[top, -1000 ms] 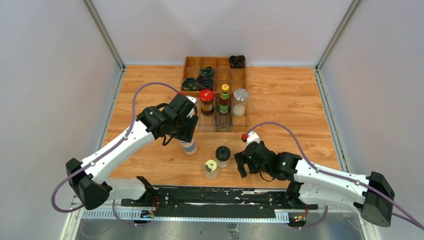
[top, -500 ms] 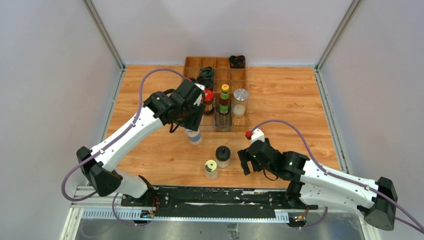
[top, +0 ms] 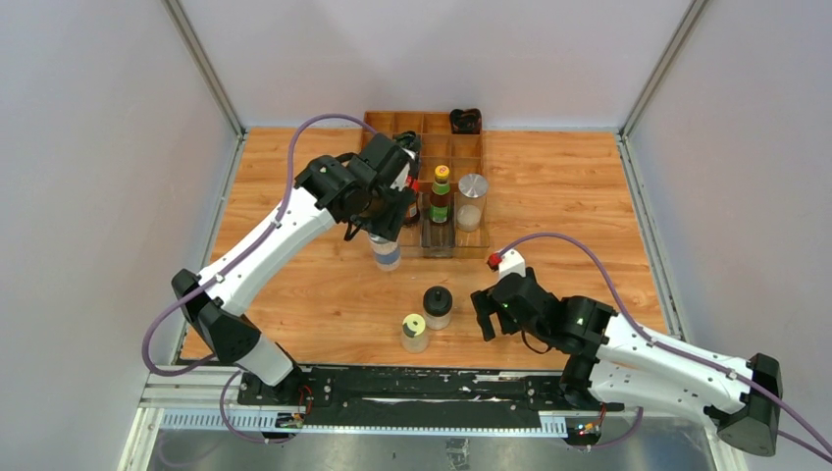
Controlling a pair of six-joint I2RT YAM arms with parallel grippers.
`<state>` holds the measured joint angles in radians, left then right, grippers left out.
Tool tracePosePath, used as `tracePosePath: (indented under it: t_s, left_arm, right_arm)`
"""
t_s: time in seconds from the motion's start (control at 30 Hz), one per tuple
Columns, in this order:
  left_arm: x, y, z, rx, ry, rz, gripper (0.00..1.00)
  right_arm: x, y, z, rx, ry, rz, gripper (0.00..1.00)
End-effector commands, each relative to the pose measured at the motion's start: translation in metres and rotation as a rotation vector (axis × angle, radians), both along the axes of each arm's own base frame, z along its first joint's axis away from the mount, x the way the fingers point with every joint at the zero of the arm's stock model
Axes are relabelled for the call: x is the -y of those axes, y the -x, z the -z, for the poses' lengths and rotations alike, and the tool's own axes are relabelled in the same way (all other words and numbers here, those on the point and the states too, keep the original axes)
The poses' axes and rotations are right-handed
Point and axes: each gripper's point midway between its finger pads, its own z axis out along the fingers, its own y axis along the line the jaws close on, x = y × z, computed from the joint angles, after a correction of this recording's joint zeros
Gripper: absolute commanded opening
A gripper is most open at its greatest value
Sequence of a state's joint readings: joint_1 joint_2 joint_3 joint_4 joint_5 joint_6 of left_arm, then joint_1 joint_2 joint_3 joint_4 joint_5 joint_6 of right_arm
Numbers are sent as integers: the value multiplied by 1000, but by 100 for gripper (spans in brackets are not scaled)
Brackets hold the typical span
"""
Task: Organize the condiment bottles
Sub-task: Place the bottle in the storage box.
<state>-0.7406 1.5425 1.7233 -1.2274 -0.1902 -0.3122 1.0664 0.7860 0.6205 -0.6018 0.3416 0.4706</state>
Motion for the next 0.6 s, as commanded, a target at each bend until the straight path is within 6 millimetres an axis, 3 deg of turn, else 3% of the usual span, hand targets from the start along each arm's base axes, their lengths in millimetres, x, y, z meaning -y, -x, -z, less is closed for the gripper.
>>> tracePosePath:
  t_s: [0.0,0.57]
  left_arm:
    - [2,-9,-11,19,9,14,42]
    - [16,-25,-17,20,25,20,40]
  right_arm:
    - [4,0,-16,33,-7,-4,93]
    - [9,1,-41,59,-44,10,93]
